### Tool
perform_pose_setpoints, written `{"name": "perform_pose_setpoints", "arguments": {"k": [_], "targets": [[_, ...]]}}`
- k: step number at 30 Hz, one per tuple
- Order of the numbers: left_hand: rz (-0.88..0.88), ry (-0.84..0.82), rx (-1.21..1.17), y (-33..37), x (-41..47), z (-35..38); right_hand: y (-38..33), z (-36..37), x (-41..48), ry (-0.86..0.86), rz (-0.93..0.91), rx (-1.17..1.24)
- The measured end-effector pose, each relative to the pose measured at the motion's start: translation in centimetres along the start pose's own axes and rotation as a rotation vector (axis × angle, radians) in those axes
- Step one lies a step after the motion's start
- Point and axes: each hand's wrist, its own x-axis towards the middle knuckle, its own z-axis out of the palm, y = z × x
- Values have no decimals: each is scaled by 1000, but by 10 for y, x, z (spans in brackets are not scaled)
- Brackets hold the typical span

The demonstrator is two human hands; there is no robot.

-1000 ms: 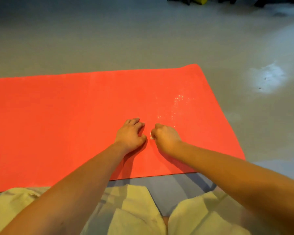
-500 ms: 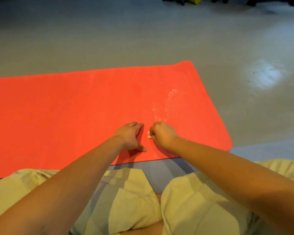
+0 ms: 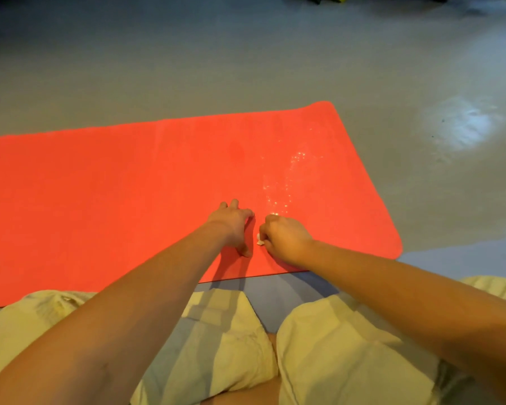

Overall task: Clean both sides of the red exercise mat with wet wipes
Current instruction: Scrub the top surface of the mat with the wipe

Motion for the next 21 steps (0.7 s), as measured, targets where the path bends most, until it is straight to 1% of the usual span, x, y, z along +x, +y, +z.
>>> {"name": "perform_pose_setpoints", "arguments": {"k": [2,5,7,9,11,14,17,19,21], "targets": [[-1,10,0,0,7,-10,-2,1,-9,-46,-51,-44],[-4,44,-26,2,16,-12,0,3,-30,-149,-173,-42],[-12,65,-49,3,22,-9,3,3,-37,-169,-224,-45],[1,78,-32,1,28,-7,6,2,-32,-159,-205,-11],[12,72,-17,-3,32,-7,9,0,-13,-112,-176,-14],[9,7,-8,-6,36,-9,19,-5,28,-2,-70,-45],[-7,-49,-3,-9,40,-19,25,-11,58,32,15,-101],[-7,-56,14,-9,43,-28,23,-13,58,38,14,-133],[-1,-18,27,-10,47,-33,20,-9,41,25,-44,-144]]}}
